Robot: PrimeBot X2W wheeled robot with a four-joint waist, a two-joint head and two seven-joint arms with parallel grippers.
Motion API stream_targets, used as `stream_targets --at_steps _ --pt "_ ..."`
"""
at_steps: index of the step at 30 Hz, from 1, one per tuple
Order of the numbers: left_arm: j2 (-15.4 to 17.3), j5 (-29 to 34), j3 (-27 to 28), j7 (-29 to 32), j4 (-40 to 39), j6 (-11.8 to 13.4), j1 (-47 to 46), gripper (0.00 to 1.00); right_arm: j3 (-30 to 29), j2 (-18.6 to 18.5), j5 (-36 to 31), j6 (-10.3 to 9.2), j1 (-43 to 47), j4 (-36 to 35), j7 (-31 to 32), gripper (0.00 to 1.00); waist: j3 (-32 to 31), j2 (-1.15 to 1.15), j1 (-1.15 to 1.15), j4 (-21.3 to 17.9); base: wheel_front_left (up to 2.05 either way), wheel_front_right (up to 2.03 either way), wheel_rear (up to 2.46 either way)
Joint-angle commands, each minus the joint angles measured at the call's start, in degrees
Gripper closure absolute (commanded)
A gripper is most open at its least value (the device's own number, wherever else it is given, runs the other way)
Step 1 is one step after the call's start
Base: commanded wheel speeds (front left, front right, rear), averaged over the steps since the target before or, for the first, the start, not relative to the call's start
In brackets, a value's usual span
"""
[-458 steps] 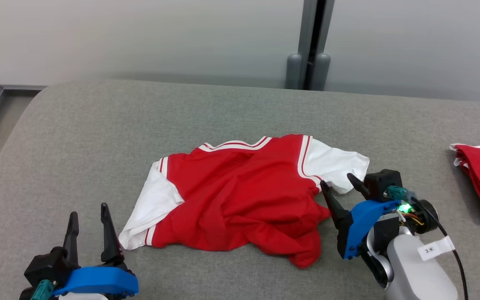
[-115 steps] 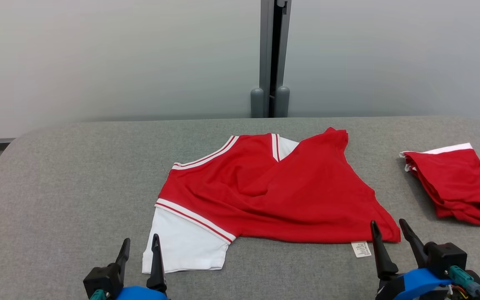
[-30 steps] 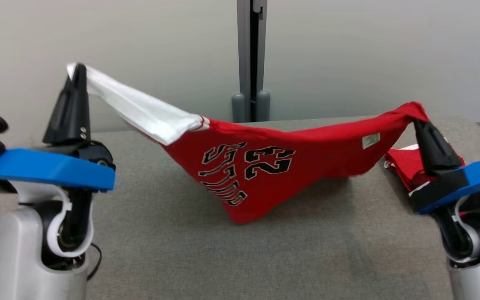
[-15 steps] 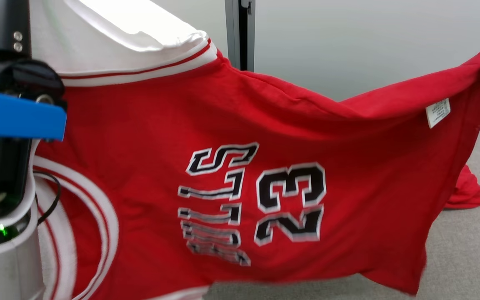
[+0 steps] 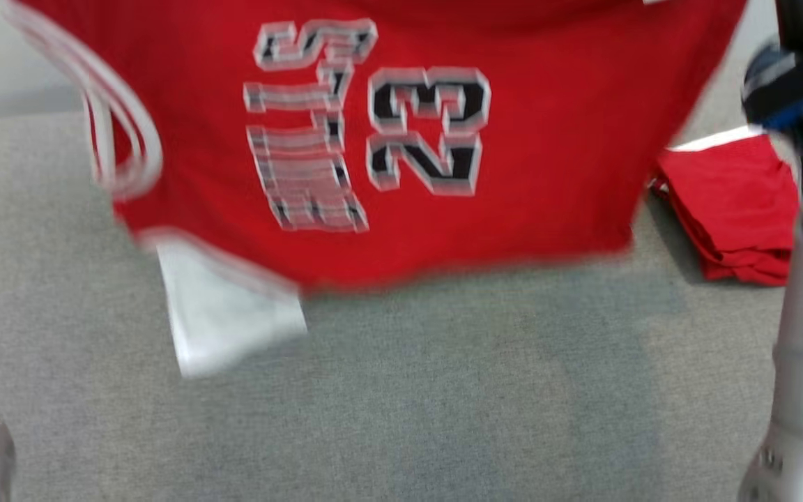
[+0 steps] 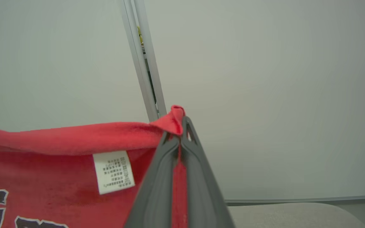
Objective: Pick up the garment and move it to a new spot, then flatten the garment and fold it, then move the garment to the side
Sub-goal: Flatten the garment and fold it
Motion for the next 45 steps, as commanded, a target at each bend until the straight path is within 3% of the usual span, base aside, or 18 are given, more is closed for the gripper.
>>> stream_targets --at_steps 1,6,11,18,23,35,45 --pt "0.61 2.26 -0.73 -1.71 3.27 -0.14 -5.09 1.0 -0.44 0.04 -2.92 0.0 -5.87 4.55 -2.33 1.0 2.46 0.0 -0.02 0.83 0.0 0.0 0.0" --pt "-1.04 5.2 -2.5 -5.5 12.35 -0.15 -15.13 1.0 -0.67 0.24 -10.85 0.0 -18.56 17.06 -9.08 1.0 6.66 0.0 -0.02 1.56 0.0 0.0 0.0" --pt "-3.14 5.39 -3.4 -9.8 19.09 -0.49 -18.84 1.0 -4.09 0.22 -13.62 0.0 -25.62 28.77 -14.8 1.0 11.88 0.0 -0.02 3.26 0.0 0.0 0.0" --pt "-4.94 2.96 -3.1 -16.68 24.02 -3.16 -12.14 1.0 -3.45 0.23 -14.86 0.0 -24.12 44.78 -22.71 1.0 17.2 0.0 -0.02 4.64 0.0 0.0 0.0" --pt "-4.61 0.53 -1.98 -20.37 23.41 -4.96 -2.66 1.0 -0.82 0.14 -11.44 0.0 -20.71 52.48 -28.45 1.0 17.38 0.0 -0.02 4.98 0.0 0.0 0.0" --pt "-3.98 -4.77 1.91 -25.43 14.43 -5.31 22.19 1.0 5.21 0.11 -4.46 0.0 -8.74 54.39 -36.26 1.0 12.2 0.0 -0.02 3.95 0.0 0.0 0.0" --pt "-5.68 -7.73 3.22 -26.84 3.74 -3.14 45.91 1.0 10.01 0.11 3.07 0.0 9.04 45.51 -37.32 1.0 1.67 0.0 -0.02 4.22 0.0 0.0 0.0"
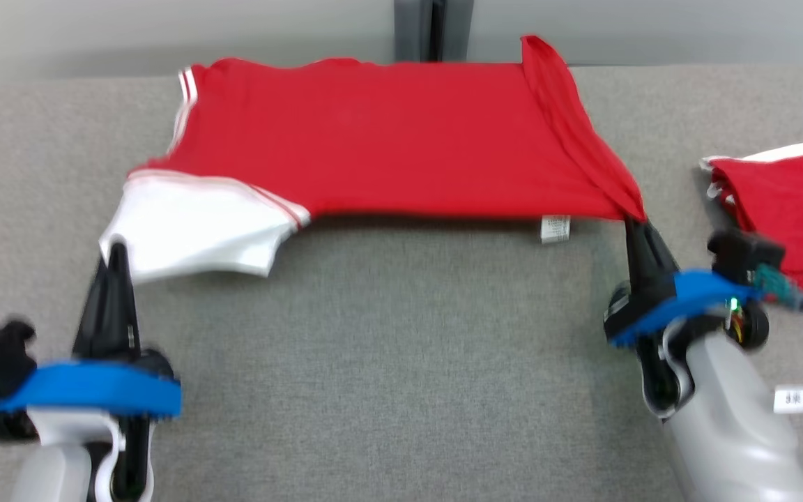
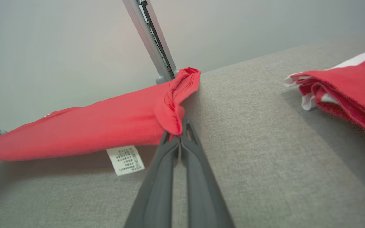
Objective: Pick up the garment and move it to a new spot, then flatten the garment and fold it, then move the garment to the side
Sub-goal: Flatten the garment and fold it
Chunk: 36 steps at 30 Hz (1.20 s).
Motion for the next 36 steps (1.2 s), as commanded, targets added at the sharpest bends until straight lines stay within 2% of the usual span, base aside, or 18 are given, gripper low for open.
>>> stream_targets --at_steps 1,5,9,11,17,22,29,36 --pt "0.12 -0.13 0.43 0.05 -1.75 0.58 2.94 1.0 -0.06 -0.33 0.66 -0.02 3.09 -1.88 -0.24 1.0 -2.57 0.0 0.02 -1.12 0.0 0.0 0.0" --pt "0.03 -0.35 0.13 1.09 -7.5 2.07 11.19 1.0 -0.95 -0.34 1.42 -0.02 12.47 -9.14 0.08 1.0 -6.33 0.0 0.02 -0.17 0.0 0.0 0.0" --pt "0.48 -0.18 0.21 3.59 -16.13 4.97 21.86 1.0 -3.67 -0.34 3.24 -0.02 28.0 -23.58 4.0 1.0 -9.6 0.0 0.02 0.82 0.0 0.0 0.0" --pt "0.91 0.03 -0.07 4.63 -18.54 5.66 24.66 1.0 -4.85 -0.32 4.28 -0.02 33.09 -28.56 5.96 1.0 -10.13 0.0 0.02 1.12 0.0 0.0 0.0" --pt "1.96 -0.99 -1.02 8.51 -23.13 6.76 30.83 1.0 -6.24 -0.31 5.11 -0.02 42.99 -39.17 11.4 1.0 -10.71 0.0 0.02 0.75 0.0 0.0 0.0" --pt "2.16 -0.45 -2.7 10.03 -22.1 6.58 30.18 1.0 -6.71 -0.3 3.2 -0.02 43.33 -40.0 13.92 1.0 -10.82 0.0 0.02 0.55 0.0 0.0 0.0" --pt "1.72 0.26 -4.79 10.63 -17.13 5.57 25.12 1.0 -5.79 -0.29 3.11 -0.01 40.17 -35.69 15.64 1.0 -10.12 0.0 0.02 0.78 0.0 0.0 0.0" --pt "1.23 1.66 -5.98 8.7 -12.63 3.99 18.51 1.0 -5.2 -0.29 1.07 -0.01 36.37 -32.55 14.9 1.0 -7.99 0.0 0.02 0.56 0.0 0.0 0.0"
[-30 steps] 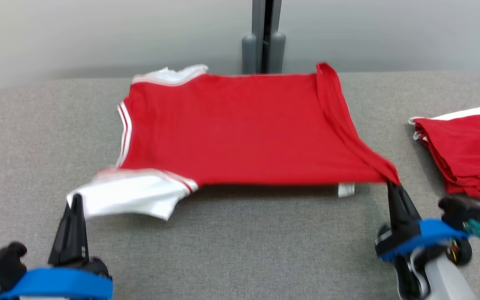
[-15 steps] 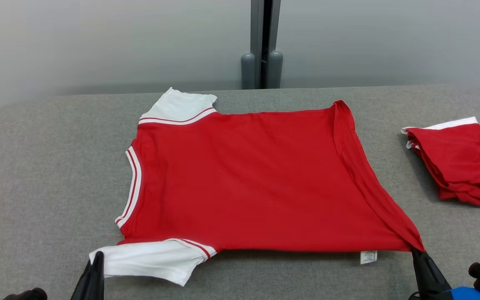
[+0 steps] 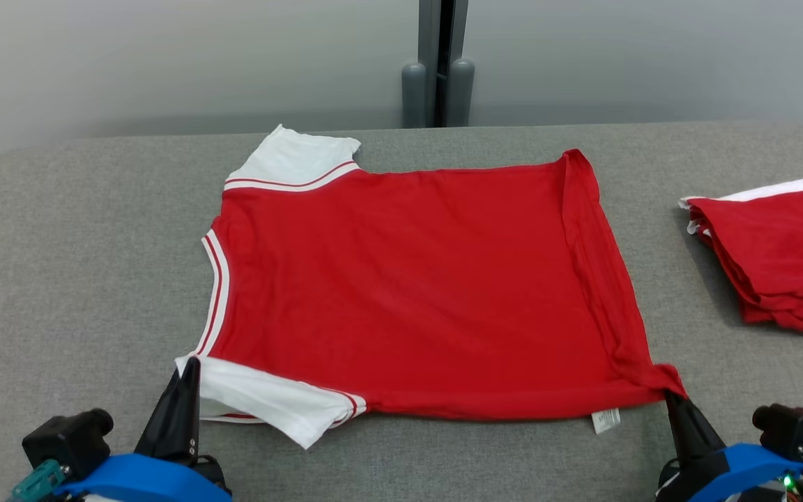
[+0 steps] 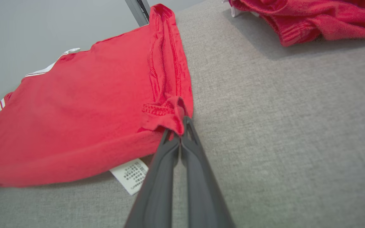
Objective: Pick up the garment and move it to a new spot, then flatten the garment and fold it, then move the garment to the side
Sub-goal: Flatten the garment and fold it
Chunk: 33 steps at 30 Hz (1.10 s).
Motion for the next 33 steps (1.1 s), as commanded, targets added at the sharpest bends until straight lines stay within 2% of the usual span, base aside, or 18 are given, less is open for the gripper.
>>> stream_targets --at_steps 1,11,19,20,21,22,23,24,25,26,33 --pt "0.05 1.0 -0.38 -0.77 0.9 -0.5 -2.76 1.0 0.25 -0.24 -0.55 0.0 -2.21 0.06 -0.58 1.0 0.65 0.0 -0.01 -0.15 0.0 0.0 0.0" --pt "-0.56 4.92 -1.59 -3.87 7.5 -1.76 -18.76 1.0 0.97 -0.22 -4.79 0.0 -13.77 1.03 0.62 1.0 4.52 0.0 -0.01 -1.39 0.0 0.0 0.0" --pt "-0.74 6.77 -2.35 -6.32 17.17 -2.3 -26.11 1.0 1.74 -0.23 -4.99 0.0 -20.71 7.29 -0.67 1.0 6.95 0.0 -0.01 -2.66 0.0 0.0 0.0" --pt "-1.02 6.84 -2.23 -7.02 18.19 -2.28 -26.65 1.0 1.72 -0.23 -5.29 0.0 -21.38 8.34 -1.23 0.86 7.1 0.0 -0.01 -2.72 0.0 0.0 0.0" --pt "-1.22 6.89 -2.21 -7.6 19.16 -2.36 -27.22 1.0 1.79 -0.22 -5.38 0.0 -21.97 9.36 -1.73 0.65 7.21 0.0 -0.01 -2.76 0.0 0.0 0.0" --pt "-1.38 7.1 -2.06 -8.46 20.05 -2.25 -27.77 1.0 1.86 -0.22 -5.42 0.0 -22.46 10.37 -2.26 0.09 7.28 0.0 -0.01 -2.77 0.0 0.0 0.0" --pt "-1.38 7.1 -2.06 -8.46 20.05 -2.25 -27.77 1.0 1.86 -0.22 -5.42 0.0 -22.46 10.37 -2.26 0.09 7.28 0.0 -0.01 -2.77 0.0 0.0 0.0" --pt "-1.54 7.24 -1.95 -9.32 20.92 -2.08 -28.31 0.95 1.81 -0.23 -5.93 0.0 -22.98 11.21 -2.97 0.0 7.33 0.0 -0.01 -2.78 0.0 0.0 0.0" --pt "-1.69 7.43 -2.08 -10.11 21.72 -2.17 -28.68 0.65 1.96 -0.23 -6.23 0.0 -23.52 11.94 -3.73 0.0 7.33 0.0 -0.01 -2.79 0.0 0.0 0.0" --pt "-1.88 7.54 -2.23 -10.75 22.59 -2.39 -28.91 0.0 2.3 -0.21 -6.3 0.0 -23.91 12.45 -4.53 0.0 7.27 0.0 -0.01 -2.79 0.0 0.0 0.0" --pt "-3.06 7.52 -2.39 -15.49 26.44 -3.49 -29.24 0.0 2.39 -0.22 -7.87 0.0 -23.02 13.17 -10.78 0.0 6.1 0.0 -0.01 -2.74 0.0 0.0 0.0"
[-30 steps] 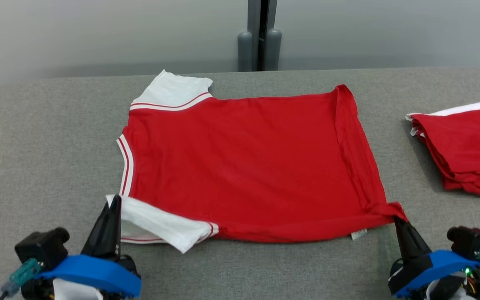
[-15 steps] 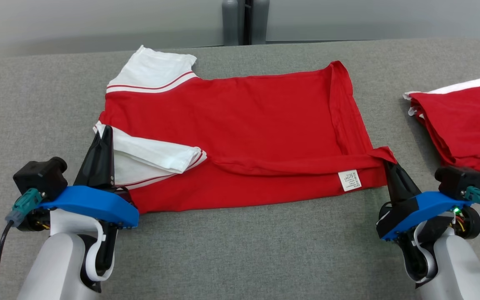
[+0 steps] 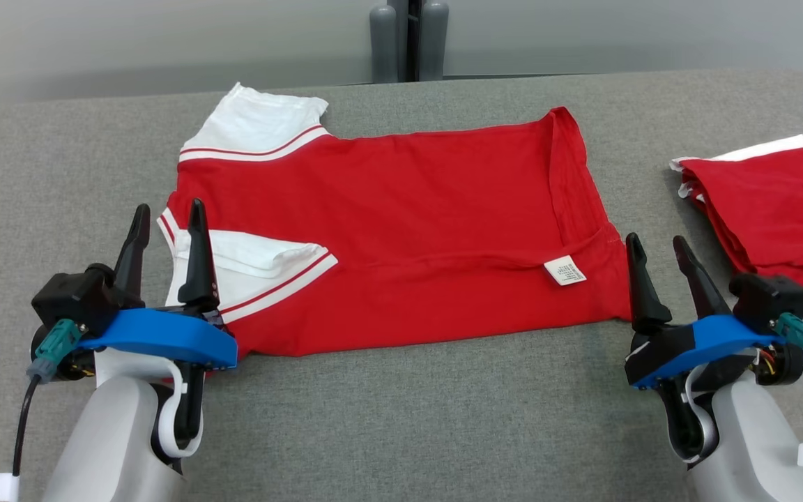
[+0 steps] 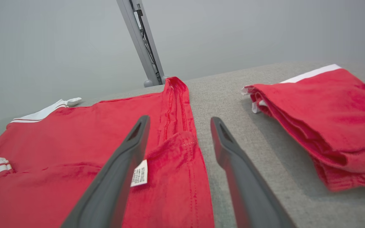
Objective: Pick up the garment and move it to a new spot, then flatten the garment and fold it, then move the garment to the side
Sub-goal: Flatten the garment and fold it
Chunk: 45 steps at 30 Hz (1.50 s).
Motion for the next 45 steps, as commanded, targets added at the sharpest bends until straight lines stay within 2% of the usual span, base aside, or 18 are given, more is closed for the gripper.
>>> stream_targets --at_steps 1,8,16,24,26,31,37,41,44,45 --pt "-0.18 0.07 -0.23 -0.52 0.37 -0.42 0.19 0.0 -0.15 -0.21 -0.25 0.0 1.08 -0.26 -0.58 0.0 -0.25 0.0 -0.01 -0.04 0.0 0.0 0.0" --pt "0.69 -1.4 0.5 -0.23 0.75 -0.21 5.87 0.0 -0.15 -0.21 -2.67 0.0 6.21 -3.28 -0.56 0.0 -2.23 0.0 -0.01 0.01 0.0 0.0 0.0" --pt "1.43 -5.89 1.8 8.03 -0.55 1.87 14.46 0.0 -0.72 -0.21 -3.19 0.0 10.41 -6.29 1.96 0.0 -3.17 0.0 -0.01 0.5 0.0 0.0 0.0" --pt "-0.1 -10.17 3.37 12.13 -0.61 3.23 13.47 0.0 -0.25 -0.21 -3.77 0.0 10.32 -8.47 4.01 0.0 -1.64 0.0 -0.01 0.03 0.0 0.0 0.0" --pt "-0.09 -10.47 3.62 13.5 0.57 4.48 13.04 0.0 -0.08 -0.21 -3.97 0.0 9.96 -8.6 4.51 0.0 -1.23 0.0 -0.01 -0.29 0.0 0.0 0.0" --pt "-0.45 -11.03 2.93 16.83 2.44 5.9 12.28 0.0 -0.41 -0.21 -4.44 0.0 8.77 -8.09 5.65 0.0 -0.41 0.0 -0.01 -0.78 0.0 0.0 0.0" --pt "-0.12 -10.17 3.52 15.77 2.06 8.19 12.74 0.0 -1.0 -0.19 -4.56 0.0 6.49 -5.49 6.03 0.0 -0.05 0.0 -0.01 -0.24 0.0 0.0 0.0" --pt "0.21 -9.58 2.64 16.49 2.31 8.41 13.34 0.0 -1.0 -0.21 -4.78 0.0 5.31 -3.44 5.82 0.0 0.02 0.0 -0.01 0.56 0.0 0.0 0.0" --pt "-0.23 -9.99 1.9 16.81 2.27 7.62 13.26 0.0 -1.26 -0.2 -4.71 0.0 4.43 -1.62 5.81 0.0 0.06 0.0 -0.01 1.0 0.0 0.0 0.0" --pt "-0.4 -10.04 1.66 16.67 2.23 7.4 13.06 0.14 -1.42 -0.21 -4.76 0.0 4.02 -0.94 5.78 0.0 0.09 0.0 -0.01 1.13 0.0 0.0 0.0"
